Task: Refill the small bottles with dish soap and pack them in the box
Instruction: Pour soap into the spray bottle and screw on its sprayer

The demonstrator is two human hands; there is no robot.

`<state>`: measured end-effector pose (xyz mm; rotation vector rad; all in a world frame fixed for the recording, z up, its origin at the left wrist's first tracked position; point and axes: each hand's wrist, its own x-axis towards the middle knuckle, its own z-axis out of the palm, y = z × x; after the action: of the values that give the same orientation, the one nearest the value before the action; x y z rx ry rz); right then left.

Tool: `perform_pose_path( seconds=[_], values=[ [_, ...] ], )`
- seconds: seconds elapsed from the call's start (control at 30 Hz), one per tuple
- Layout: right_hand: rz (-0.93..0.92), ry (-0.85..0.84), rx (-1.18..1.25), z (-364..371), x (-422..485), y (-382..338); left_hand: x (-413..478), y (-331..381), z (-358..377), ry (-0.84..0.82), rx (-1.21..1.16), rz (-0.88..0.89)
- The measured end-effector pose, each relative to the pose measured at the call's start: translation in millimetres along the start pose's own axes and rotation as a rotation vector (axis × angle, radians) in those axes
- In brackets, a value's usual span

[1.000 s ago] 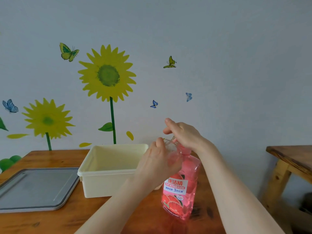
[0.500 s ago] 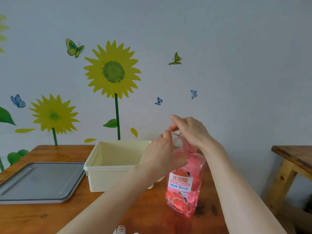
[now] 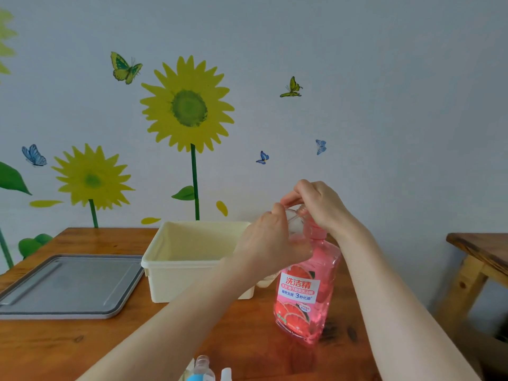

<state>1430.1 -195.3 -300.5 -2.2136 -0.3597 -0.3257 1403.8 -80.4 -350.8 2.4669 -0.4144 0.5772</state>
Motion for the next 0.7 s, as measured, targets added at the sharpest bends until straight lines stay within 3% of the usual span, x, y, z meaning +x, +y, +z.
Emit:
perform_pose_path(
  seconds=[0.53,0.7],
  values=[
    [-0.036,0.065,-0.163,5.1,0.1,4.9,2.4,-0.6,-0.7,0.006,0.110,0.034],
    [-0.014,-0.001,-0.162,1.1,-1.8,-5.7,0.7,0.4,-8.7,-0.035,0.097,0.024]
  ],
)
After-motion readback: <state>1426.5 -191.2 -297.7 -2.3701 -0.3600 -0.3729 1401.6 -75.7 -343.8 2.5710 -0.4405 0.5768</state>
